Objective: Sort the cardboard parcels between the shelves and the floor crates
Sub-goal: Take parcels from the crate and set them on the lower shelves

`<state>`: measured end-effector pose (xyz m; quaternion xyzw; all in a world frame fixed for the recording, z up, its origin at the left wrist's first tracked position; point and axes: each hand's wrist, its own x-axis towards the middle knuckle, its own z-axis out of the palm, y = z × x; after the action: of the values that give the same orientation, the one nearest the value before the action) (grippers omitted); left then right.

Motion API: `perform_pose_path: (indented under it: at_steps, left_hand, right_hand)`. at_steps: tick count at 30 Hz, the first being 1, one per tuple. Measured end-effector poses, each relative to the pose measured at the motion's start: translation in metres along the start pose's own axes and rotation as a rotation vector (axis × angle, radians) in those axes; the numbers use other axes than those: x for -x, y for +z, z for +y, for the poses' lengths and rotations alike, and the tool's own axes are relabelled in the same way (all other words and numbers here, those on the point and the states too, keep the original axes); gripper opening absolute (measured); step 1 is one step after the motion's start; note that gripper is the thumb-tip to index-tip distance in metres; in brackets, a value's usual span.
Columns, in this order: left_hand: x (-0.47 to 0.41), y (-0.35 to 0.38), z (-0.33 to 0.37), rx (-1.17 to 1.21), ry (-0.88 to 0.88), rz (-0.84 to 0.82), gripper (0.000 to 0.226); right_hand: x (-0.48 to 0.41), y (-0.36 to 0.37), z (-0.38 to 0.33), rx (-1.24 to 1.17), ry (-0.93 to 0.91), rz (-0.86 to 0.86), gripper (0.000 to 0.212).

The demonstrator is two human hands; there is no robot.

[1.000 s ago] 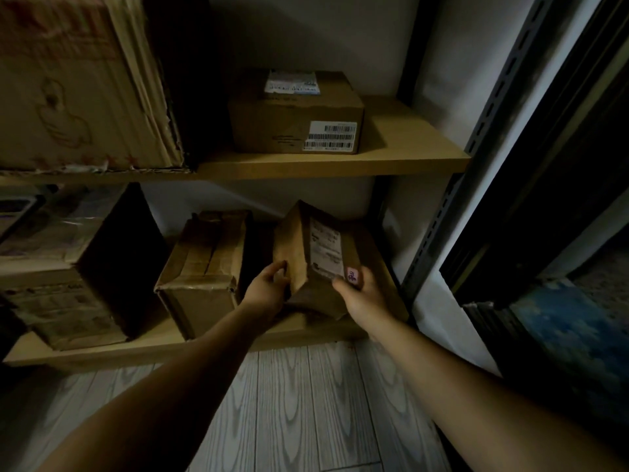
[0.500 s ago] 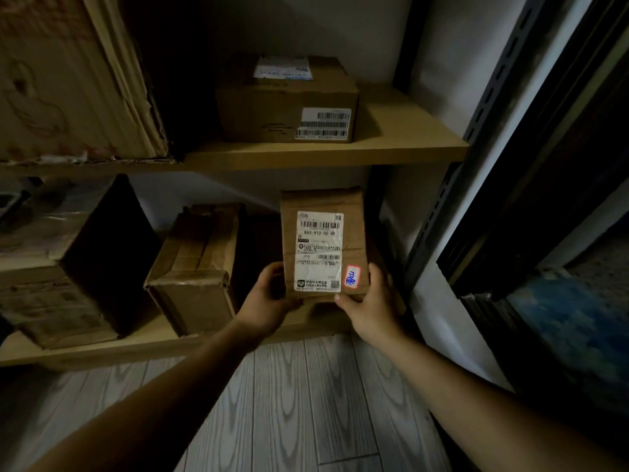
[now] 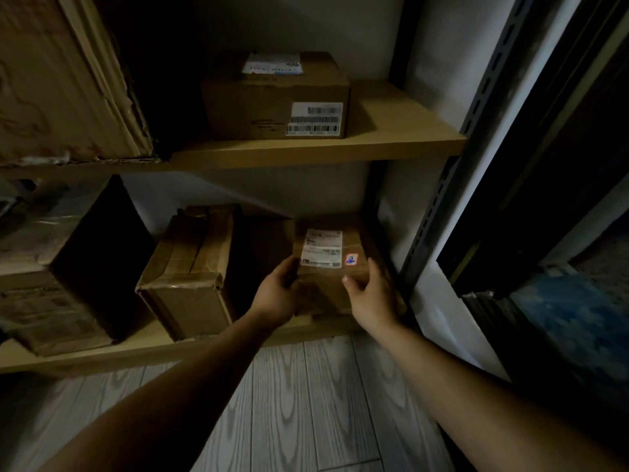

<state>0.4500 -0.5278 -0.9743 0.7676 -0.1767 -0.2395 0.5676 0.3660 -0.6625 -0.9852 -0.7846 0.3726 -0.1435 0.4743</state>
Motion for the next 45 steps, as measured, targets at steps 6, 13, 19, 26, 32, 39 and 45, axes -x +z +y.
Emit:
perform_pose_path:
  at_steps: [6, 13, 19, 26, 32, 39, 45]
  left_hand:
    - [-0.018, 0.019, -0.005, -0.199, -0.091, -0.137, 0.057]
    - [-0.010, 0.003, 0.015, -0.458, -0.011, -0.121, 0.057]
    - [0.012, -0.045, 0.033, -0.529, -0.046, 0.013, 0.071]
    - [0.021, -0.123, 0.025, -0.782, -0.027, 0.182, 0.068]
    - [0.026, -0.167, -0.005, -0.815, -0.073, 0.301, 0.070]
    - [0.025, -0.177, -0.036, -0.207, -0.213, 0.286, 0.071]
    - [0.047, -0.175, -0.056, 0.094, -0.252, 0.286, 0.047]
  right_hand:
    - [-0.020, 0.005, 0.013, 0.046, 0.090, -0.069, 0.068]
    - [-0.020, 0.001, 0.010, 0.325, -0.045, -0.024, 0.078]
    - [-0.007, 0.025, -0.024, 0.292, -0.182, -0.153, 0.067]
    - [0.014, 0.067, -0.068, 0.169, -0.241, -0.323, 0.065]
    - [0.043, 0.105, -0.094, 0.179, -0.214, -0.385, 0.066]
    - [0.065, 0.147, -0.106, 0.193, -0.144, -0.487, 0.068]
    - [0.077, 0.153, -0.093, 0.121, -0.135, -0.365, 0.020]
